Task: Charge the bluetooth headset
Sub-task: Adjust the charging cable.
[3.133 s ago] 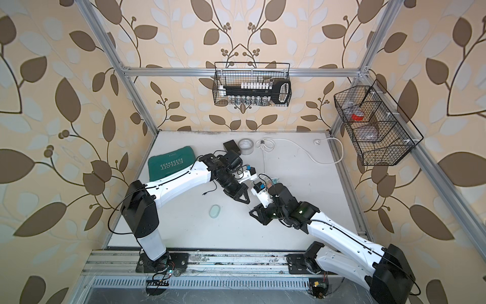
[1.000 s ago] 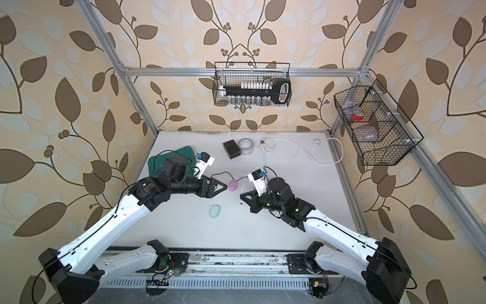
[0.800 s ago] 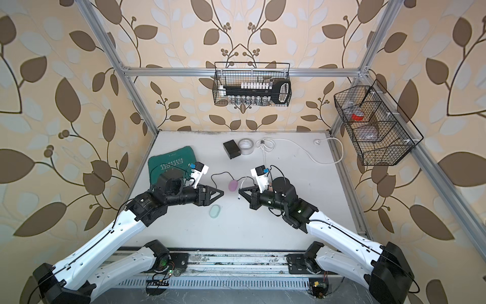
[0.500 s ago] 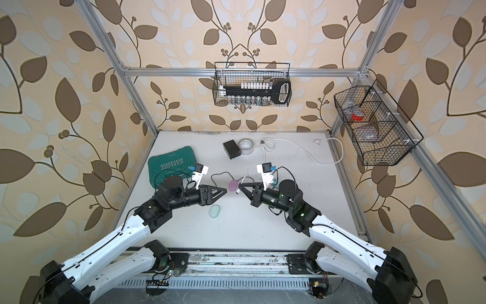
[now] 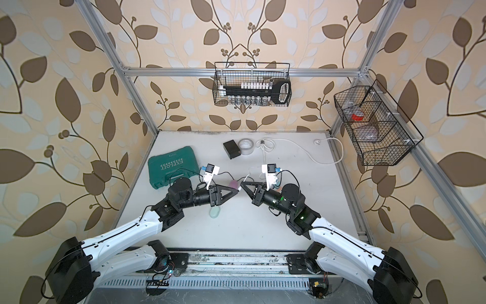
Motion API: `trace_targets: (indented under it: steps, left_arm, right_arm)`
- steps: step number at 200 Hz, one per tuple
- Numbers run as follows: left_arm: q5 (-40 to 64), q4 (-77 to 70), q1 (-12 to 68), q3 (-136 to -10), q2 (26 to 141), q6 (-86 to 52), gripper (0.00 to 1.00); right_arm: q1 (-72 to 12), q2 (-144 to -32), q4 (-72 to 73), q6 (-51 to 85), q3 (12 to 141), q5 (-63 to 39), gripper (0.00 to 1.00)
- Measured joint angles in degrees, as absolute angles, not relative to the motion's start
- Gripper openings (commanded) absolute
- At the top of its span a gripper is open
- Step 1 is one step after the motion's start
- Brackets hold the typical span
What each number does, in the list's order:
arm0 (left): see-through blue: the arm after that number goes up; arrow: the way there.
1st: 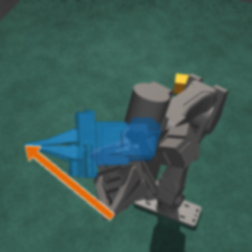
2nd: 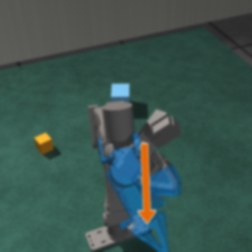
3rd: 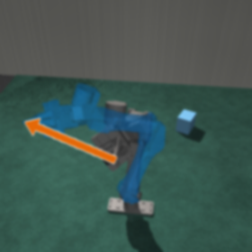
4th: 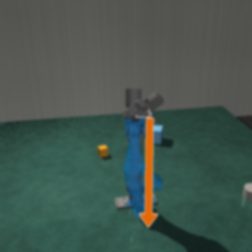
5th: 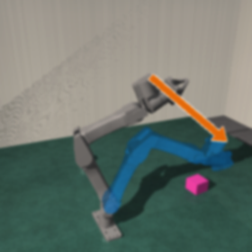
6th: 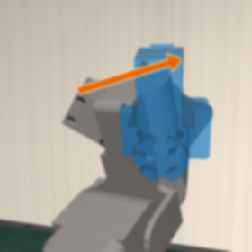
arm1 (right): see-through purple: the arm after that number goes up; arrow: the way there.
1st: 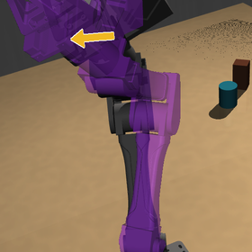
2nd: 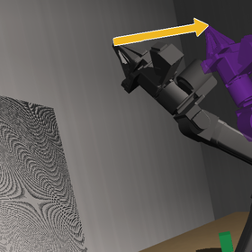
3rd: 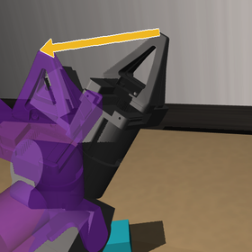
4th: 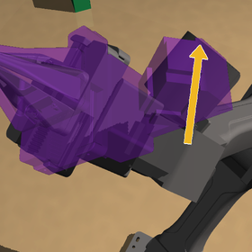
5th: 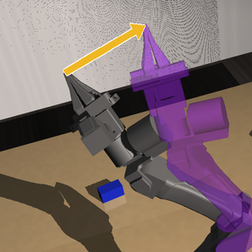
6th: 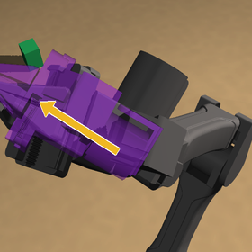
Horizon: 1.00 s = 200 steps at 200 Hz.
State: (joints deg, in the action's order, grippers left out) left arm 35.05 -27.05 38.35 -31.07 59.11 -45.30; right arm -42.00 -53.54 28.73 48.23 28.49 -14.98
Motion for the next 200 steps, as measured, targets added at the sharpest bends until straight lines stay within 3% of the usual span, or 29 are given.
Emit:
trace_targets:
  steps: [72,160,175,200]
  left_arm:
    - [36.3,-31.5,38.5,-33.3,62.8,-45.9,0.34]
    - [38.9,-33.5,41.0,-34.4,64.9,-46.6,0.12]
    - [38.9,-33.4,41.0,-34.4,64.9,-46.5,0.13]
    - [38.8,-32.8,41.0,-34.5,64.6,-46.3,0.26]
  right_arm:
    - [-42.0,-53.1,31.9,50.2,26.5,-14.7,0.06]
    - [-42.0,-51.1,33.7,51.5,26.2,-13.9,0.07]
    - [-42.0,-51.1,33.9,51.6,25.8,-13.9,0.07]
    - [-42.0,-51.0,34.1,51.7,25.4,-13.9,0.07]
